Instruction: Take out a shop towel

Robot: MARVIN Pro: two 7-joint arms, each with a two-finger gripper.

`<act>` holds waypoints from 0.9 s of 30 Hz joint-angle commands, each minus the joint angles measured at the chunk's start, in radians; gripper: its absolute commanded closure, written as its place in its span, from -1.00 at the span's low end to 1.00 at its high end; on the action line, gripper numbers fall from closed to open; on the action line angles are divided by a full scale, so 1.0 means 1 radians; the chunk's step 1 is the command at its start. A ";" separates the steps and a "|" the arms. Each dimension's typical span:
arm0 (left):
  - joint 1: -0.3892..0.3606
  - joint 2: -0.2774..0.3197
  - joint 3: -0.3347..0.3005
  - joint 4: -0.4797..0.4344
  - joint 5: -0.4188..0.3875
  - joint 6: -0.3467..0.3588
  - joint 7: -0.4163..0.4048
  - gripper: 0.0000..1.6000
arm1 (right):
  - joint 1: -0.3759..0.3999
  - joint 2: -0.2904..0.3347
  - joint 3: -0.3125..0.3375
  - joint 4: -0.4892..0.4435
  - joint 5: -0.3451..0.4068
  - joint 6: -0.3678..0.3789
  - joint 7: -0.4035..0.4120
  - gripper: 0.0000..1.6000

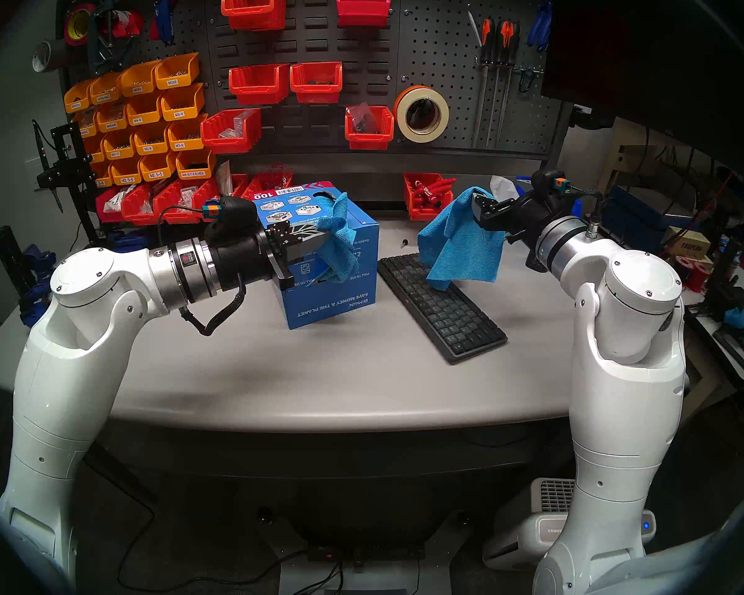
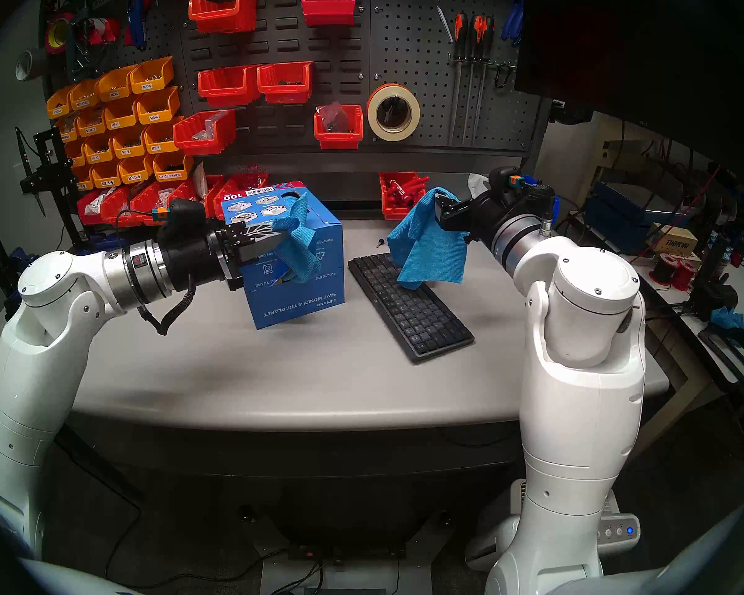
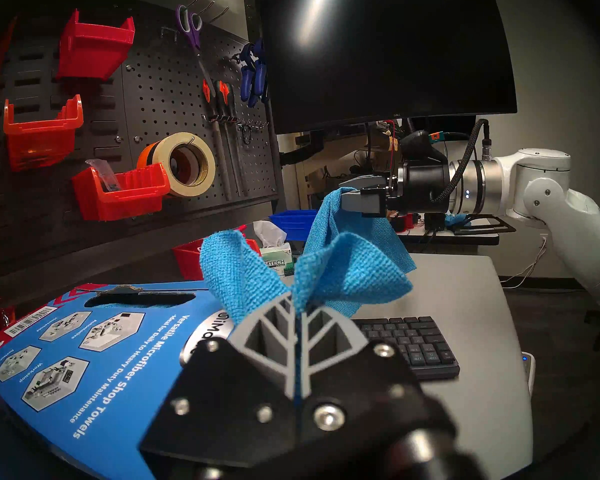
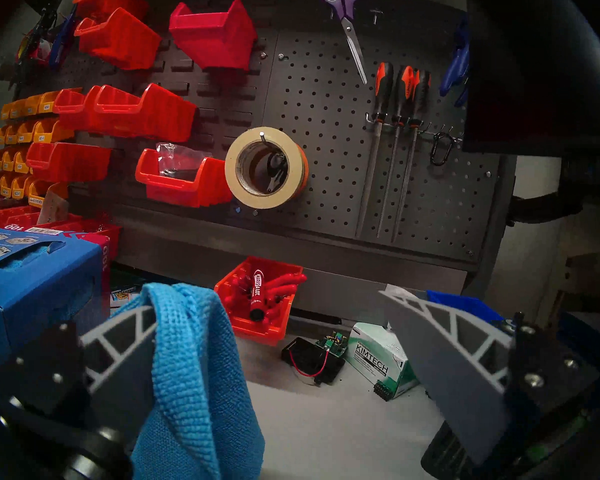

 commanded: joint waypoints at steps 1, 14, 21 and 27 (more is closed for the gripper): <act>-0.023 -0.002 -0.014 -0.017 -0.007 -0.001 0.006 1.00 | -0.016 0.065 0.051 -0.037 0.025 0.097 0.077 -1.00; -0.016 -0.002 -0.007 -0.022 -0.006 -0.002 0.003 1.00 | 0.127 0.160 0.122 0.018 0.114 0.256 0.198 -1.00; -0.006 0.000 -0.009 -0.018 -0.005 -0.003 0.000 1.00 | 0.184 0.224 0.154 0.070 0.155 0.256 0.241 -1.00; 0.001 -0.001 -0.009 -0.015 -0.005 -0.002 -0.003 1.00 | 0.227 0.288 0.136 0.105 0.176 0.256 0.285 -1.00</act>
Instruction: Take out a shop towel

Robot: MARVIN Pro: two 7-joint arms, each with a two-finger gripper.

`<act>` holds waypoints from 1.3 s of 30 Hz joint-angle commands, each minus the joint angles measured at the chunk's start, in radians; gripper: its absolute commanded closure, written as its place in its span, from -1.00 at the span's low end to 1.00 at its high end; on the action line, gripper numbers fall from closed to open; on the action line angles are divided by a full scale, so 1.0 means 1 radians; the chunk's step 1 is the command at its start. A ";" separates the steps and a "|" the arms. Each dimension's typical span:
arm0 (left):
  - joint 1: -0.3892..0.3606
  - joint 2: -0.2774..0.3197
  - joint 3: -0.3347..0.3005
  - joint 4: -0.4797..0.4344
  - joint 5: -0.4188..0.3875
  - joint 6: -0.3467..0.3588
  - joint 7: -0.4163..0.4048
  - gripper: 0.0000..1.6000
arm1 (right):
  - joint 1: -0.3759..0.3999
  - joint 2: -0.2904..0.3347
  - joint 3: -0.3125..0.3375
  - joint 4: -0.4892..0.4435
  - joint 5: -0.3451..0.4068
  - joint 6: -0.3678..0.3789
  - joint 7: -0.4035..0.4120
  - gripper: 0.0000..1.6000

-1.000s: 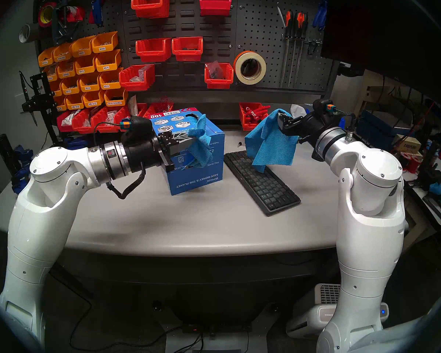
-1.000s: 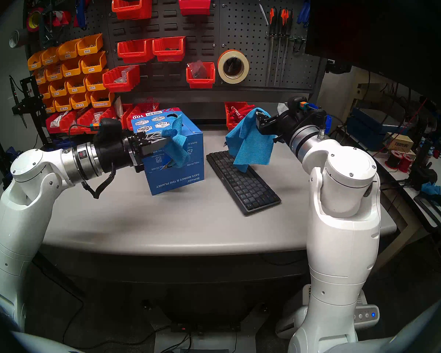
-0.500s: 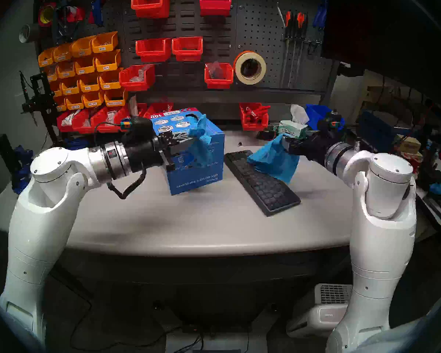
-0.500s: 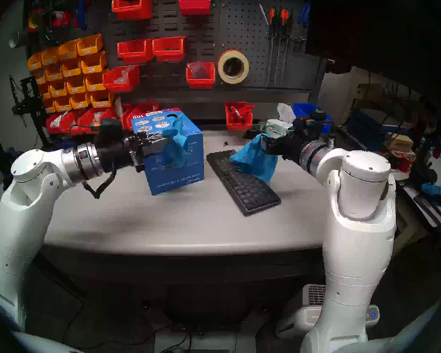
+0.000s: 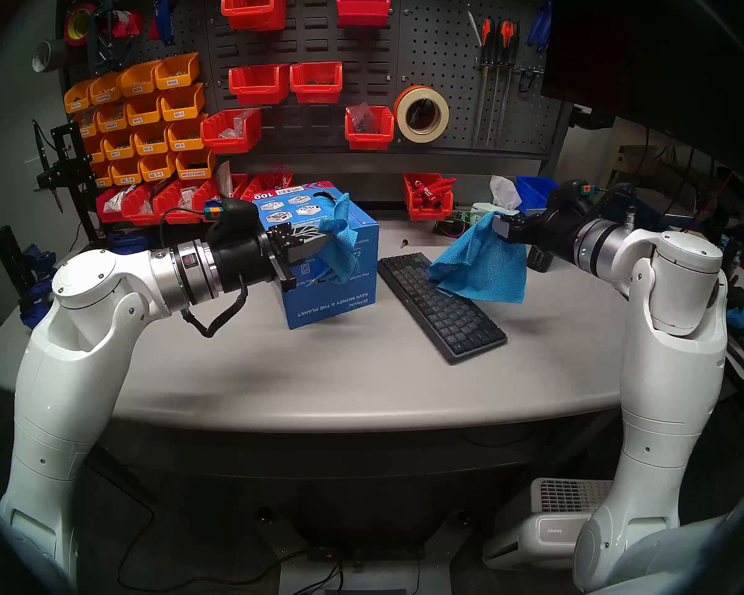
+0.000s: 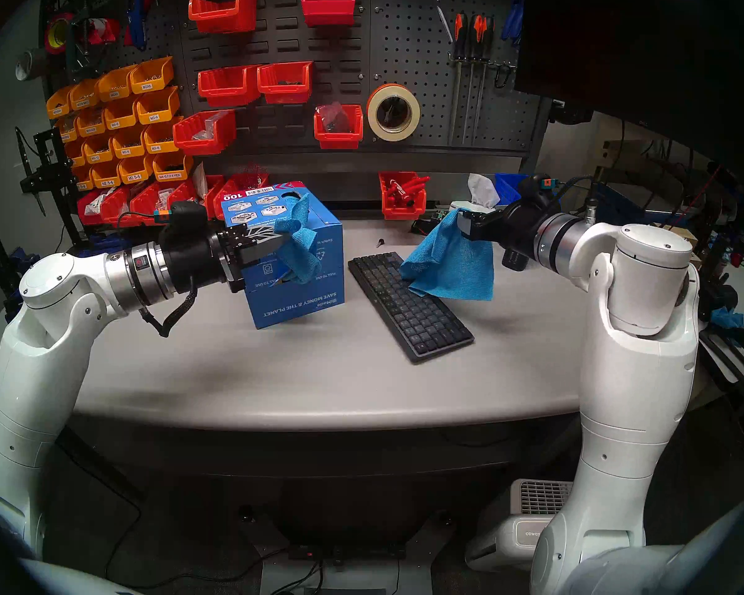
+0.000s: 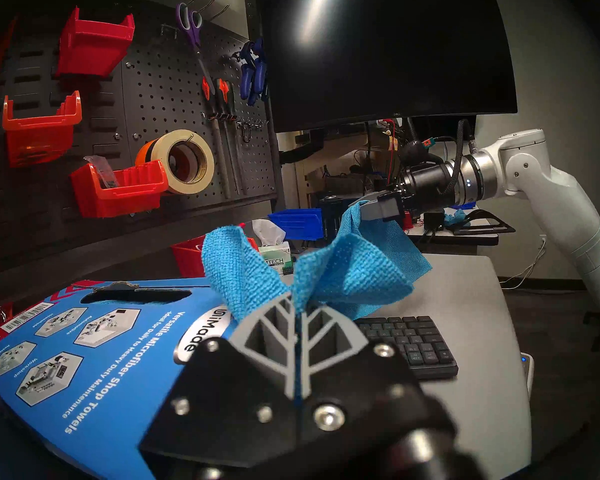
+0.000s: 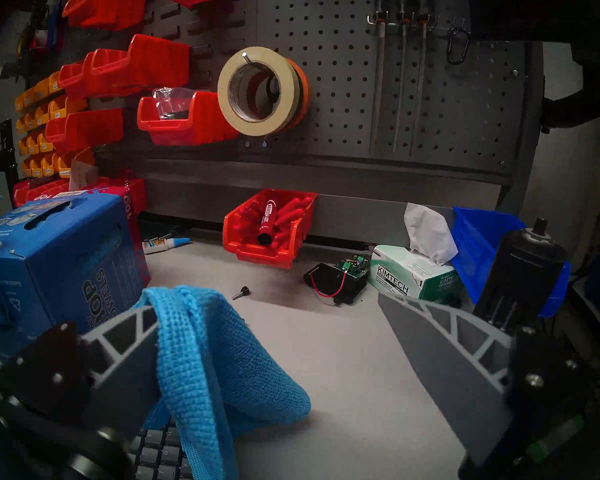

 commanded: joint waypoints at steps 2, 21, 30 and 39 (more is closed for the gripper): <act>-0.003 0.002 -0.012 -0.012 -0.005 -0.003 -0.005 1.00 | 0.112 0.105 -0.017 0.007 0.034 -0.003 0.054 -1.00; 0.013 0.003 -0.016 0.001 -0.001 -0.004 -0.012 1.00 | 0.259 0.237 -0.107 0.088 0.070 -0.003 0.169 -1.00; 0.009 0.003 -0.020 0.006 0.000 -0.005 -0.011 1.00 | 0.331 0.281 -0.154 0.147 0.087 -0.003 0.194 -1.00; -0.007 0.003 -0.021 0.010 0.006 -0.008 -0.006 -1.00 | 0.399 0.320 -0.213 0.207 0.114 -0.003 0.204 -1.00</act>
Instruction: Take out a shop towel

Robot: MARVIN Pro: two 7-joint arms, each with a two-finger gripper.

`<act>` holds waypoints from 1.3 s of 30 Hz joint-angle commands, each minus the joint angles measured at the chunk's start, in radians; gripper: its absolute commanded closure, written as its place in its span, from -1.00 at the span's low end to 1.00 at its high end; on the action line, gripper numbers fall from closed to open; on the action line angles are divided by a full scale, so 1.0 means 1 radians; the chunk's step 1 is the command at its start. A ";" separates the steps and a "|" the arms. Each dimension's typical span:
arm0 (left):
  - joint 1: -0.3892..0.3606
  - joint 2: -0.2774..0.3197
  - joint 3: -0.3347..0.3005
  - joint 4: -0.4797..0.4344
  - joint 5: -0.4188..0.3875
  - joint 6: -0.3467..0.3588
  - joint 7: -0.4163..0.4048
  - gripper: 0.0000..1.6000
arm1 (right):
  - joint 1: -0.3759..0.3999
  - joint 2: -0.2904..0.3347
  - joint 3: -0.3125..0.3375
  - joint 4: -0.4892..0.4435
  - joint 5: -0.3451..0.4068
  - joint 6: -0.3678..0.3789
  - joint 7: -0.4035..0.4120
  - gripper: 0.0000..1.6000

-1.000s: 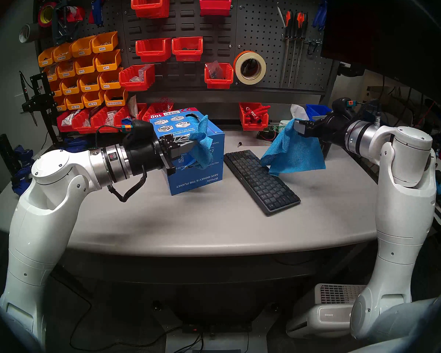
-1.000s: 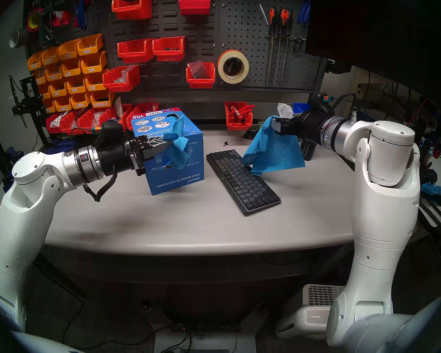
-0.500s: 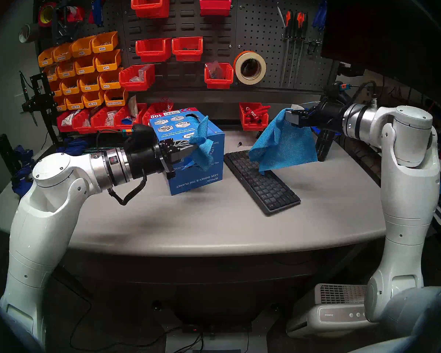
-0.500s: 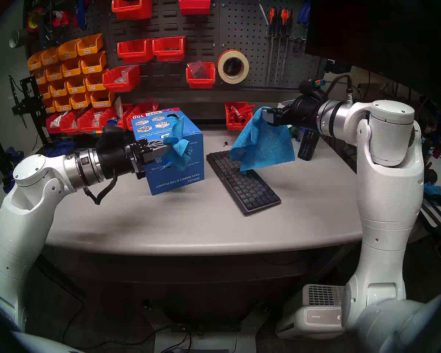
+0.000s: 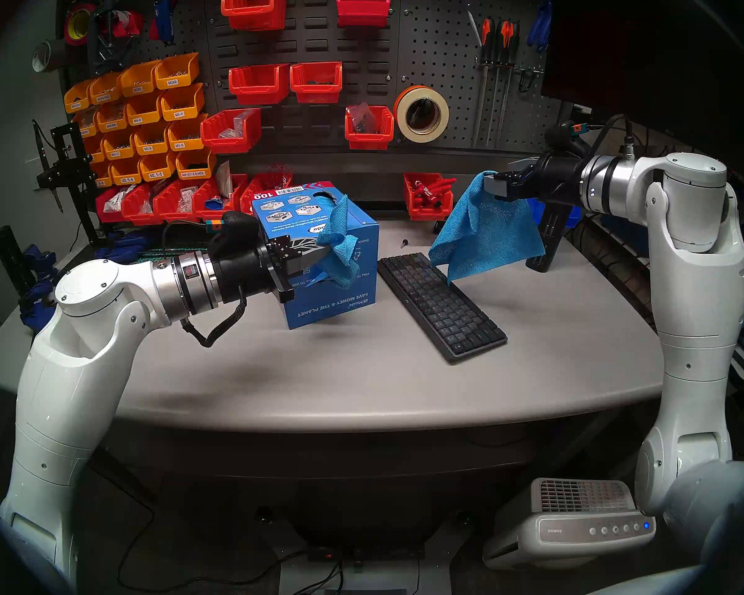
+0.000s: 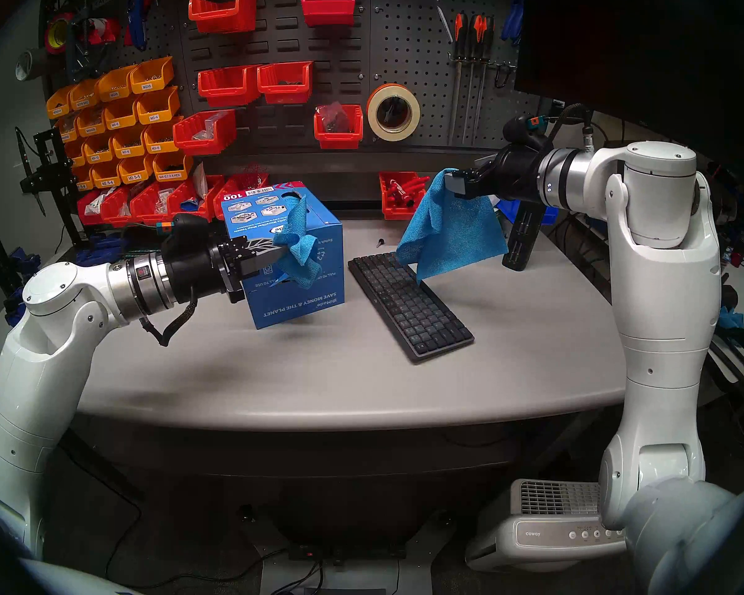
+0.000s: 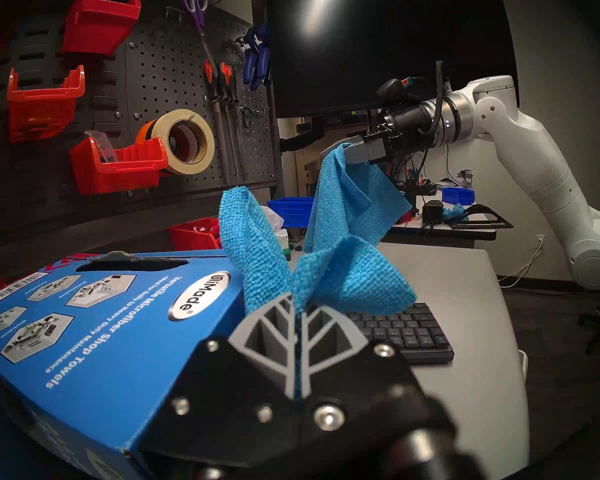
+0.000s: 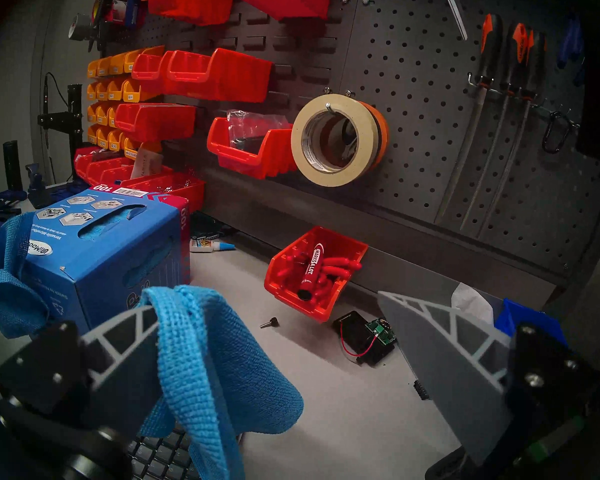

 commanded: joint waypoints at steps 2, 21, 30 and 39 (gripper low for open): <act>-0.037 0.003 -0.019 -0.007 0.001 -0.008 0.007 -1.00 | 0.125 0.058 -0.030 0.026 0.023 -0.003 0.041 -1.00; -0.113 0.032 -0.040 0.019 0.014 -0.017 0.023 -1.00 | 0.246 0.128 -0.128 0.130 0.086 -0.003 0.051 -1.00; -0.126 0.052 -0.054 0.023 0.007 -0.019 0.001 -1.00 | 0.315 0.148 -0.202 0.181 0.122 -0.003 0.063 -1.00; -0.089 0.072 -0.062 0.024 0.004 -0.019 -0.025 -1.00 | 0.382 0.172 -0.271 0.228 0.160 -0.003 0.071 -1.00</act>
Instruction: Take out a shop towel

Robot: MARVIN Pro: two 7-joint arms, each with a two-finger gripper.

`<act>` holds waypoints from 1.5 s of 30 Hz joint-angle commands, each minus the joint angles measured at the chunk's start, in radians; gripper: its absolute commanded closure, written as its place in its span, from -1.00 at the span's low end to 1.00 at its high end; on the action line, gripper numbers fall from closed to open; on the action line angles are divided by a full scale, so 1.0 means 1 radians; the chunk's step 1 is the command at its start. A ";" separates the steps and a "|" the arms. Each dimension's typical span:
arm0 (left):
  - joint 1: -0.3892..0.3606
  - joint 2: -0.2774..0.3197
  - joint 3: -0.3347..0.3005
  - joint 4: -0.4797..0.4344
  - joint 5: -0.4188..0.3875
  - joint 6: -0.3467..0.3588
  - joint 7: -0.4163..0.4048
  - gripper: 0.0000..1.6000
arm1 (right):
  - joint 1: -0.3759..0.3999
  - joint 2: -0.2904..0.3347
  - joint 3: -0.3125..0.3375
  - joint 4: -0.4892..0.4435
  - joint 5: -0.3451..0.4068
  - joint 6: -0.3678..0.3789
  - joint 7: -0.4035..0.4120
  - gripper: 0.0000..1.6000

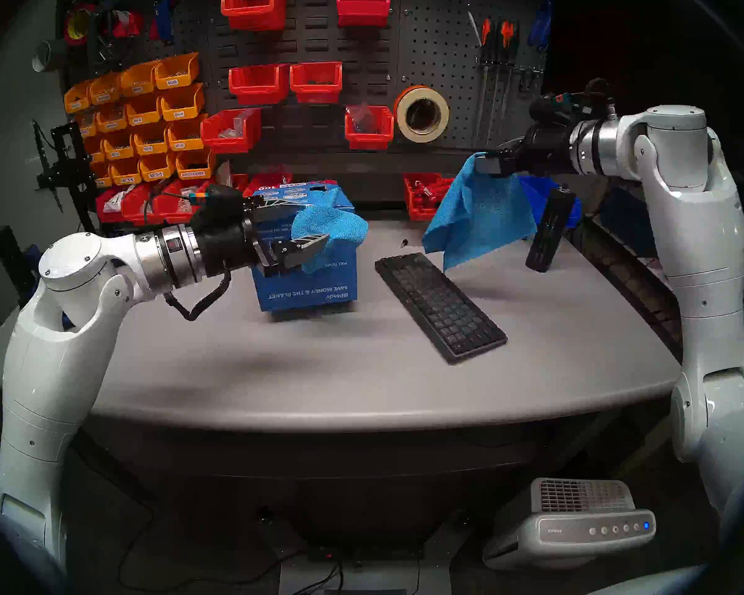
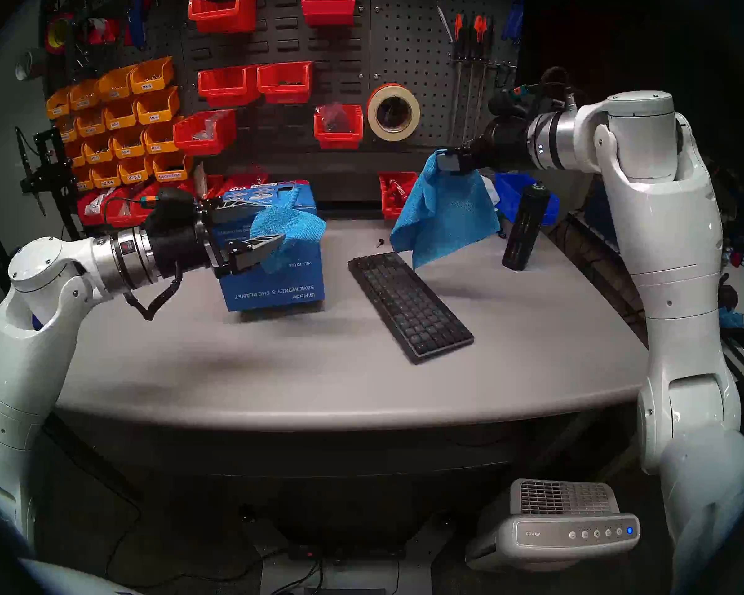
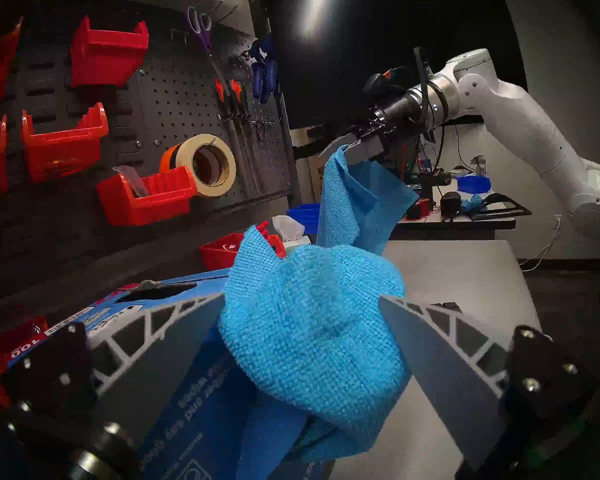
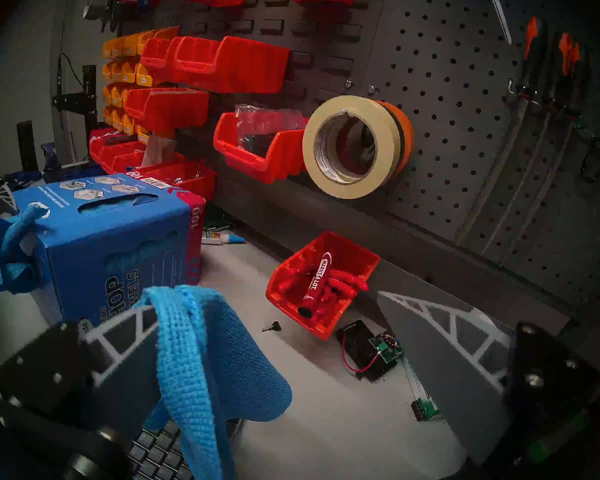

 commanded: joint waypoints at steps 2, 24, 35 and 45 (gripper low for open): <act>0.004 0.019 -0.037 -0.006 -0.008 -0.011 -0.022 -1.00 | 0.116 0.037 -0.028 0.017 0.033 -0.003 0.070 -1.00; 0.071 0.073 -0.174 0.000 0.001 -0.061 -0.086 -1.00 | 0.251 0.088 -0.191 0.110 0.126 -0.003 0.072 -1.00; -0.005 0.116 -0.244 0.032 -0.024 -0.073 -0.130 -1.00 | 0.321 0.127 -0.281 0.144 0.181 -0.003 0.086 -1.00; -0.087 0.155 -0.145 0.023 -0.034 -0.069 -0.190 -1.00 | 0.373 0.164 -0.359 0.151 0.246 -0.003 0.088 -1.00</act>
